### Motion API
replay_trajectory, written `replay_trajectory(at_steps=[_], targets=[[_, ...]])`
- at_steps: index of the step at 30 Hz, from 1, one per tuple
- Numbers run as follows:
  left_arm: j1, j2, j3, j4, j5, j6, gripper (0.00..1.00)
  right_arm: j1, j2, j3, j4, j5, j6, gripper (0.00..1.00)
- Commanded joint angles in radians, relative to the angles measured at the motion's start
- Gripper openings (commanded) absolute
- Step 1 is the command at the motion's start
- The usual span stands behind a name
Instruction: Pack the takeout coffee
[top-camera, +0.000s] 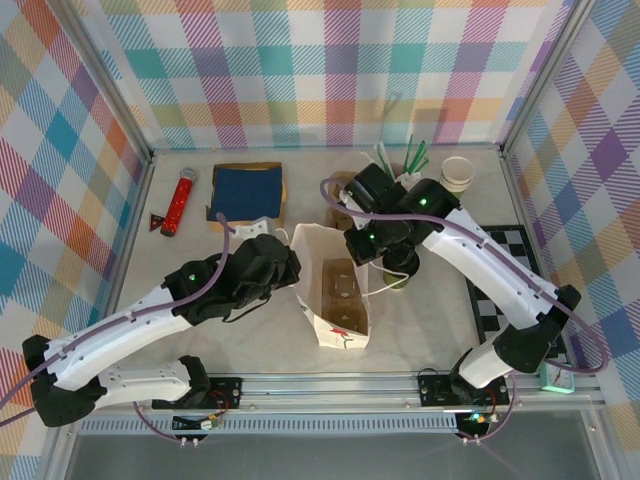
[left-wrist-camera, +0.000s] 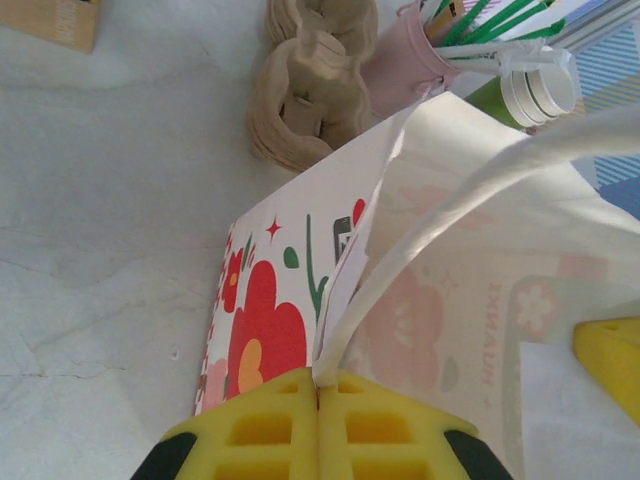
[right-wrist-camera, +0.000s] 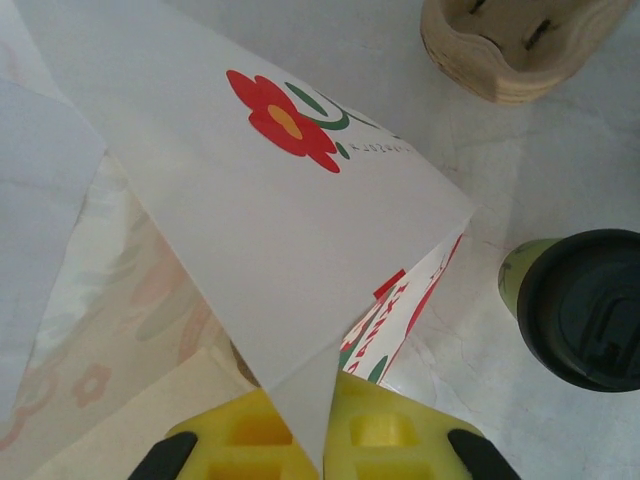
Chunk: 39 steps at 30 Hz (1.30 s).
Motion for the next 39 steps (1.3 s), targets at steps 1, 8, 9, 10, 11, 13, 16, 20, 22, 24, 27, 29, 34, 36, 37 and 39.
replay_trajectory(at_steps=[1,8,9,10,11,13,16,20,22,24,27,29,34,36,37,39], targets=[[0.017,0.025,0.036,-0.022,0.029,-0.012,0.00,-0.019,-0.023,-0.023,-0.011,-0.038,-0.019,0.07],[0.022,0.040,0.067,-0.031,0.018,0.010,0.18,-0.044,-0.011,-0.021,-0.019,0.015,-0.036,0.18],[0.021,0.041,0.069,-0.035,0.015,0.012,0.21,-0.046,-0.010,-0.018,-0.017,0.019,-0.040,0.20],[0.021,0.041,0.073,-0.037,0.014,0.015,0.26,-0.049,-0.008,-0.015,-0.016,0.019,-0.044,0.23],[0.022,0.042,0.076,-0.039,0.011,0.021,0.31,-0.049,-0.005,-0.010,-0.017,0.023,-0.048,0.29],[0.022,0.044,0.091,-0.046,0.005,0.037,0.41,-0.051,0.002,0.005,-0.022,0.034,-0.053,0.35],[0.023,0.055,0.129,-0.070,-0.004,0.073,0.53,-0.053,0.008,0.032,-0.027,0.047,-0.058,0.40],[0.023,0.075,0.180,-0.102,-0.011,0.121,0.62,-0.053,0.022,0.086,-0.043,0.064,-0.067,0.47],[0.023,0.081,0.199,-0.119,-0.024,0.147,0.63,-0.053,0.031,0.110,-0.051,0.069,-0.070,0.47],[0.023,0.084,0.215,-0.136,-0.044,0.173,0.64,-0.054,0.042,0.127,-0.055,0.073,-0.076,0.42],[0.028,0.090,0.242,-0.159,-0.072,0.216,0.65,-0.054,0.065,0.147,-0.069,0.084,-0.083,0.36],[0.039,0.098,0.266,-0.183,-0.086,0.250,0.66,-0.054,0.079,0.152,-0.071,0.092,-0.086,0.32],[0.084,0.099,0.314,-0.210,-0.051,0.321,0.67,-0.054,0.105,0.167,-0.076,0.155,-0.095,0.30],[0.087,0.096,0.337,-0.219,-0.052,0.354,0.68,-0.054,0.115,0.178,-0.076,0.174,-0.104,0.30],[0.091,0.098,0.352,-0.229,-0.059,0.368,0.69,-0.054,0.122,0.184,-0.075,0.180,-0.109,0.30],[0.104,0.102,0.371,-0.235,-0.060,0.401,0.70,-0.054,0.132,0.199,-0.072,0.180,-0.118,0.26]])
